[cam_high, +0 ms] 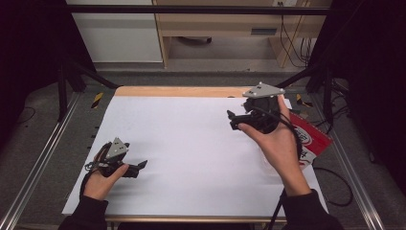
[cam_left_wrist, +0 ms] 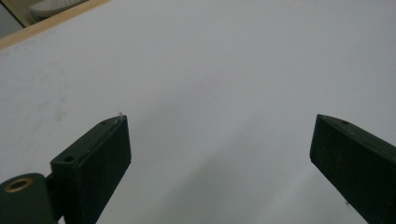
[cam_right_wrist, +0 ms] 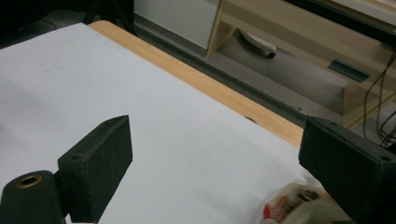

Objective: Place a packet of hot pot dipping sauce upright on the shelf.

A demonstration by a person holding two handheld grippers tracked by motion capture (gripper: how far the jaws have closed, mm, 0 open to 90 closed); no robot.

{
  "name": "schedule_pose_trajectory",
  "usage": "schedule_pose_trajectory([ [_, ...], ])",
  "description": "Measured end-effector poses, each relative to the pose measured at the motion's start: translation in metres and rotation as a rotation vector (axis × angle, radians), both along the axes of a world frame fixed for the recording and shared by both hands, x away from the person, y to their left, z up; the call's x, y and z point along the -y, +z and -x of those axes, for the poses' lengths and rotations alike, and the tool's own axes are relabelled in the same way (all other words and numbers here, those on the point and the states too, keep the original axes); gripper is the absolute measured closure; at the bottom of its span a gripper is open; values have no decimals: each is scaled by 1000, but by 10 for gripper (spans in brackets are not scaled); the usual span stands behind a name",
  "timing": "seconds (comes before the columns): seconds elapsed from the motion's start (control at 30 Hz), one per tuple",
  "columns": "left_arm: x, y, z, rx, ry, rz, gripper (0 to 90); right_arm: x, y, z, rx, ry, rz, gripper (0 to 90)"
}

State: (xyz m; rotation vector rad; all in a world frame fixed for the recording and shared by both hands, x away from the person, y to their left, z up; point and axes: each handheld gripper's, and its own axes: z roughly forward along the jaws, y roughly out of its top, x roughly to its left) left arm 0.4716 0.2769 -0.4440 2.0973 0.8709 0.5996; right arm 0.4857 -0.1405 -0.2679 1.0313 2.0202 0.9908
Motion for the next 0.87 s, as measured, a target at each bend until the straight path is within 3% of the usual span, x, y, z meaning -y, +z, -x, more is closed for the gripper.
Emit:
schedule_pose_trajectory([
  [0.3,-2,0,-1,-2,11,-7,51,-28,-42,-1,-40,46,-30,101],
  [0.87,-7,-1,-3,-10,56,0,51,-46,-136,-9,-157,61,-83,93],
])
